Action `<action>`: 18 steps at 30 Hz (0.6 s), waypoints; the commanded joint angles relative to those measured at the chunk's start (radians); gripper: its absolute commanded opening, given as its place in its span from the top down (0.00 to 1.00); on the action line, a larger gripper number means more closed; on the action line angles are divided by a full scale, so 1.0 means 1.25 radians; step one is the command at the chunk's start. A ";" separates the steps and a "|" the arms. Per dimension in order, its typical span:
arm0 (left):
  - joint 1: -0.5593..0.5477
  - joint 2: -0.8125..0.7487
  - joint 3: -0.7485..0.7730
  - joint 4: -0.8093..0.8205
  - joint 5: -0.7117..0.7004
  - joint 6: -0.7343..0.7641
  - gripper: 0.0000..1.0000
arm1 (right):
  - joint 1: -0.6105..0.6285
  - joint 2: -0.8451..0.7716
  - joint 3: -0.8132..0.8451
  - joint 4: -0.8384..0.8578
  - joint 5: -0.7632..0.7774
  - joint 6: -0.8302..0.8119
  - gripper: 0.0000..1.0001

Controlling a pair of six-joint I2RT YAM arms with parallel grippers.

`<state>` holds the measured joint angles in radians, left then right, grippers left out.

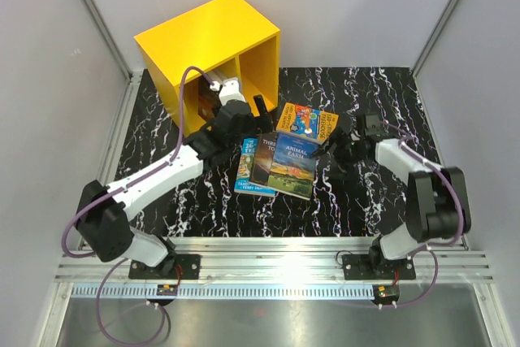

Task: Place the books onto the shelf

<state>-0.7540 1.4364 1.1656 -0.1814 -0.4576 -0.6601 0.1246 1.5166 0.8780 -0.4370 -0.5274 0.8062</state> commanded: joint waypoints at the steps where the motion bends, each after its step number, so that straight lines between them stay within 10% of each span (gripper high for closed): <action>1: 0.019 0.029 0.031 -0.021 0.231 -0.060 0.01 | 0.003 0.096 0.084 0.017 0.032 -0.049 0.12; 10: 0.077 0.166 -0.046 0.141 0.465 -0.132 0.04 | 0.002 0.223 0.089 0.074 0.040 -0.071 0.15; 18: 0.111 0.311 -0.007 0.153 0.572 -0.097 0.08 | 0.002 0.335 0.019 0.289 -0.044 0.040 0.37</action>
<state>-0.6281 1.7966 1.1107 -0.0109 0.1562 -0.8116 0.1234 1.8446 0.9451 -0.1902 -0.6170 0.8200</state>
